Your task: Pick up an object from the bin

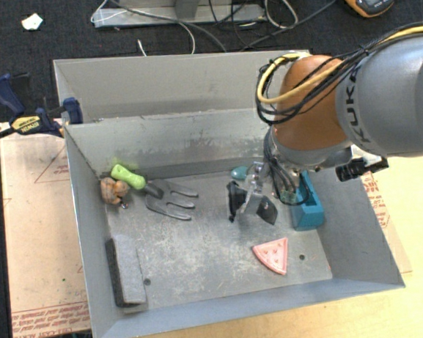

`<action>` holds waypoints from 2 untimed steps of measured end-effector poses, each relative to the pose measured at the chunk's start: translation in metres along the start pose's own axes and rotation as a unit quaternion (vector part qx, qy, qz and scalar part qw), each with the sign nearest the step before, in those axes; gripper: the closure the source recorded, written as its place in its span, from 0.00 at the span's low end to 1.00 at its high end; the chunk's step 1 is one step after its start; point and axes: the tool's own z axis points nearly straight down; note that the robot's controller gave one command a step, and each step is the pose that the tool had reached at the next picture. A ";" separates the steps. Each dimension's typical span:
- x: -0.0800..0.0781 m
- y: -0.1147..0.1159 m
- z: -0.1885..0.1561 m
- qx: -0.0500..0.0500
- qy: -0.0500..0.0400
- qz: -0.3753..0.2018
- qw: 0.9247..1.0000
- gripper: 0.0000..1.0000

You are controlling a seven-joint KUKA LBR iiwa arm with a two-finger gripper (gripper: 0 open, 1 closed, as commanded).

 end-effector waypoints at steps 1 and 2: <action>-0.001 0.001 -0.034 0.000 -0.001 0.000 1.000 1.00; -0.002 0.001 -0.048 -0.001 -0.003 -0.001 1.000 1.00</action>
Offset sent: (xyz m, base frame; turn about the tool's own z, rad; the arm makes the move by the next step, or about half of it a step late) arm 0.0003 0.0001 0.0387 0.0000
